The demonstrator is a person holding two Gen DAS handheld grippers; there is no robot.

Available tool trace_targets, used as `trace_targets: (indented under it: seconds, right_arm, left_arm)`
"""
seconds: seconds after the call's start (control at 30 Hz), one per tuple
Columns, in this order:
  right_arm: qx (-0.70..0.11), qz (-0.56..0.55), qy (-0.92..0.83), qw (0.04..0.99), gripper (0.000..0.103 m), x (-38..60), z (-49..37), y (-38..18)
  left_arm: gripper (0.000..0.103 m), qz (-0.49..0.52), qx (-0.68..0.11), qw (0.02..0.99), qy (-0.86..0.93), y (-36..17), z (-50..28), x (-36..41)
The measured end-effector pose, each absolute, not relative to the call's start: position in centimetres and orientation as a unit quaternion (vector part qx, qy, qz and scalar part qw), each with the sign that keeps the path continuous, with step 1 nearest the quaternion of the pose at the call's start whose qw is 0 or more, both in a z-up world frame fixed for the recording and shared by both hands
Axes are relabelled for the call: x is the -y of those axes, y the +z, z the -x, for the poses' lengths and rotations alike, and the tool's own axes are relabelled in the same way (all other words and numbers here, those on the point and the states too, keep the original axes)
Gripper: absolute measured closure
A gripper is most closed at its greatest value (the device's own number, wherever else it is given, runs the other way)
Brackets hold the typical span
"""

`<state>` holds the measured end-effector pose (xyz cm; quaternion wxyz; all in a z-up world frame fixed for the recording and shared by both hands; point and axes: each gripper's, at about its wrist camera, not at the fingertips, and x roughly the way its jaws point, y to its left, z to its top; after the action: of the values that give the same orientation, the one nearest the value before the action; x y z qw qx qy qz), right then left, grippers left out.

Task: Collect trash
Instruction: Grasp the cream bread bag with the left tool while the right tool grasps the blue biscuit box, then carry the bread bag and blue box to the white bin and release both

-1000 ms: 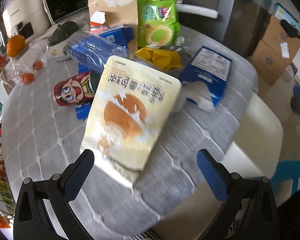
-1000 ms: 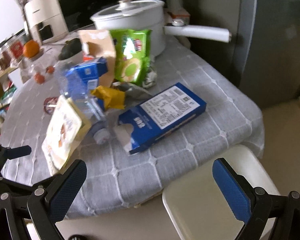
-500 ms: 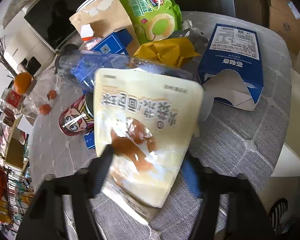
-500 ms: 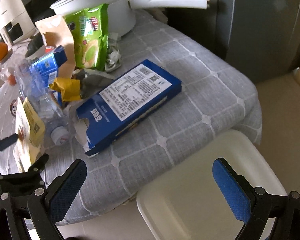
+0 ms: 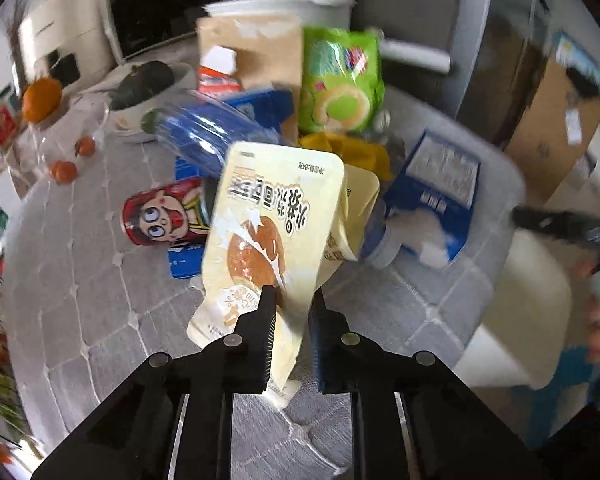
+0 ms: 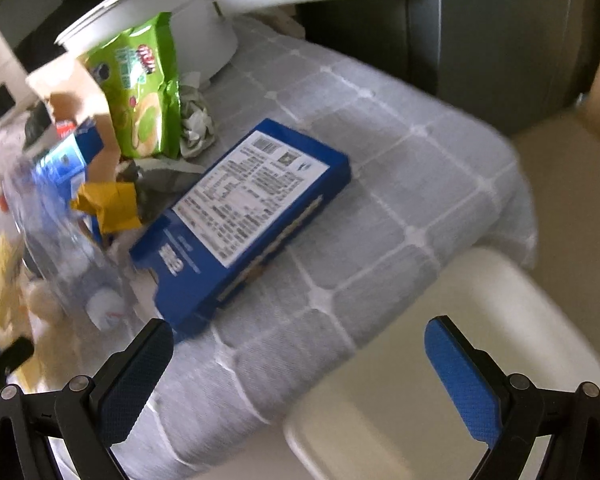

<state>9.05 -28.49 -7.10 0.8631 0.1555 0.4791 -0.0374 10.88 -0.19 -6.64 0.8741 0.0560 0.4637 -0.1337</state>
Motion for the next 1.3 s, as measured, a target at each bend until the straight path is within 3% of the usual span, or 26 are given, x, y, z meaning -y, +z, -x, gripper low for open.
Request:
trace_targets:
  seconds: [0.2,0.4,0.57,0.63,0.7,0.8,1.2,1.23,1.3]
  right_arm:
    - [-0.482,-0.183,-0.024,0.856,0.001,25.7,-10.6,-8.4]
    - [-0.497,-0.147,-0.03,0.855,0.014,22.6,-12.5,-10.6]
    - [-0.489,-0.128,-0.05,0.861,0.018,21.5,-13.5,-11.5]
    - [-0.484,-0.115,-0.057,0.866,0.023,21.1,-13.7,-11.6]
    - [-0.48,-0.102,-0.059,0.869,0.04,20.8,-13.8,-11.6]
    - [-0.479,-0.102,-0.053,0.87,0.049,20.9,-13.7,-11.4]
    - [-0.451,-0.098,-0.056,0.885,0.07,23.8,-10.7,-7.2]
    - [-0.448,-0.097,-0.058,0.887,0.079,24.2,-10.3,-6.8]
    - [-0.443,-0.092,-0.062,0.89,0.082,25.0,-9.4,-5.9]
  left_arm:
    - [0.09,0.056,-0.465,0.87,-0.156,-5.4,-10.5,-3.3]
    - [0.095,0.109,-0.454,0.87,-0.161,-4.5,-10.2,-5.2]
    - [0.096,0.126,-0.449,0.87,-0.162,-4.3,-10.3,-6.3]
    - [0.096,0.129,-0.445,0.871,-0.164,-4.2,-10.2,-6.4]
    - [0.096,0.13,-0.442,0.872,-0.165,-4.1,-10.3,-6.6]
    - [0.097,0.137,-0.44,0.872,-0.166,-4.0,-10.2,-7.0]
    - [0.097,0.155,-0.422,0.877,-0.172,-2.7,-9.1,-7.3]
    - [0.097,0.154,-0.42,0.878,-0.173,-2.6,-8.9,-7.2]
    - [0.097,0.15,-0.416,0.879,-0.176,-2.3,-8.6,-6.9]
